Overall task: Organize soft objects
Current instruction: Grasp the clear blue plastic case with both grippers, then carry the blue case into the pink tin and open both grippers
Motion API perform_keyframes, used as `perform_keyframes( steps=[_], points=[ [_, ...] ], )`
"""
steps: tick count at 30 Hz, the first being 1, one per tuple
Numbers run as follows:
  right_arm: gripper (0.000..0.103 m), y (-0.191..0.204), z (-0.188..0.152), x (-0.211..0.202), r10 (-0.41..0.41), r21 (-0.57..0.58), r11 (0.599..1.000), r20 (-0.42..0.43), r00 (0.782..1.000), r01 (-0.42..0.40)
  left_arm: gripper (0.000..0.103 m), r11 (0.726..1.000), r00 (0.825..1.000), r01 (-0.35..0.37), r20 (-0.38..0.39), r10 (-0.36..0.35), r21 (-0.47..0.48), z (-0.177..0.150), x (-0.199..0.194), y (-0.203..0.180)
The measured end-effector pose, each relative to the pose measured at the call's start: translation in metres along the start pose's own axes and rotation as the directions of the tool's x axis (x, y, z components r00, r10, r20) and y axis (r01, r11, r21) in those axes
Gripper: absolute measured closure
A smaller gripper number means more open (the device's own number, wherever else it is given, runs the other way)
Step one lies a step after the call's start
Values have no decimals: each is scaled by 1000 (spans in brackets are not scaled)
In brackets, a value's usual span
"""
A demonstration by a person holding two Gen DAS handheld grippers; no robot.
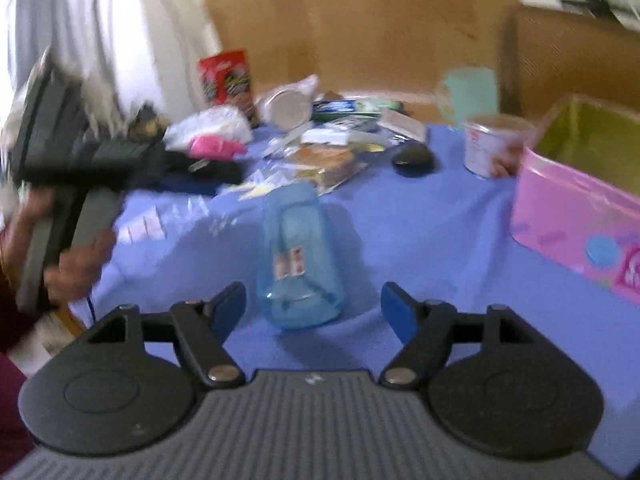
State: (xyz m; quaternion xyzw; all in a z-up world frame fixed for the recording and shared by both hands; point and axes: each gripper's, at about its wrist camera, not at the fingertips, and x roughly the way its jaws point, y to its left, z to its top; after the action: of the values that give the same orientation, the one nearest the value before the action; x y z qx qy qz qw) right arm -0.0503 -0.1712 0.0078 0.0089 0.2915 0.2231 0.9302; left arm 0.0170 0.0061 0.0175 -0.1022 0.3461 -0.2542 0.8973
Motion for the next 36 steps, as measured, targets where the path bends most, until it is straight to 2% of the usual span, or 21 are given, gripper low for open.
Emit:
perform_keyframes(
  steps=[4, 5, 6, 8, 12, 16, 20, 24, 27, 30, 32, 34, 35, 36],
  points=[
    [28, 17, -5, 17, -34, -54, 998, 8, 999, 34, 8, 998, 996, 40, -77, -44, -54, -8, 20, -8],
    [35, 18, -8, 15, -34, -73, 997, 18, 999, 36, 13, 999, 998, 29, -62, -30, -29, -10, 21, -14],
    [46, 20, -11, 10, -24, -92, 995, 33, 999, 27, 16, 999, 996, 44, -71, -45, -20, -11, 24, -19],
    [47, 20, -21, -6, -13, -82, 997, 53, 999, 17, 21, 999, 996, 45, -81, -46, -25, -8, 24, -30],
    [47, -6, -24, -34, -49, -77, 995, 152, 987, 61, 22, 993, 997, 75, -32, -73, 85, 8, 15, -66],
    [47, -31, -12, -63, -147, -28, 987, 266, 953, 161, 22, 967, 988, 155, -17, -155, 201, 39, 32, -118],
    [47, -72, 4, -78, -301, 38, 952, 314, 900, 305, 23, 929, 975, 214, -8, -222, 301, 61, 68, -172],
    [47, -125, 27, -69, -402, 147, 916, 294, 867, 374, 23, 916, 963, 266, -33, -269, 301, 74, 117, -212],
    [47, -157, 43, -42, -456, 195, 887, 237, 858, 418, 23, 919, 968, 244, -27, -248, 309, 76, 147, -231],
    [46, -177, 43, -26, -463, 188, 881, 163, 871, 434, 23, 927, 977, 211, -33, -211, 309, 74, 158, -230],
    [40, -178, 43, -30, -476, 199, 874, 177, 861, 442, 20, 931, 972, 233, -32, -234, 281, 73, 150, -218],
    [40, -172, 36, -42, -463, 197, 883, 217, 859, 427, 18, 932, 967, 245, 0, -254, 265, 72, 130, -203],
    [41, -170, 38, -48, -470, 198, 881, 253, 845, 430, 16, 934, 965, 246, 24, -261, 259, 70, 115, -191],
    [41, -163, 37, -54, -486, 205, 873, 297, 822, 442, 16, 937, 964, 240, 52, -261, 254, 68, 101, -180]
  ],
)
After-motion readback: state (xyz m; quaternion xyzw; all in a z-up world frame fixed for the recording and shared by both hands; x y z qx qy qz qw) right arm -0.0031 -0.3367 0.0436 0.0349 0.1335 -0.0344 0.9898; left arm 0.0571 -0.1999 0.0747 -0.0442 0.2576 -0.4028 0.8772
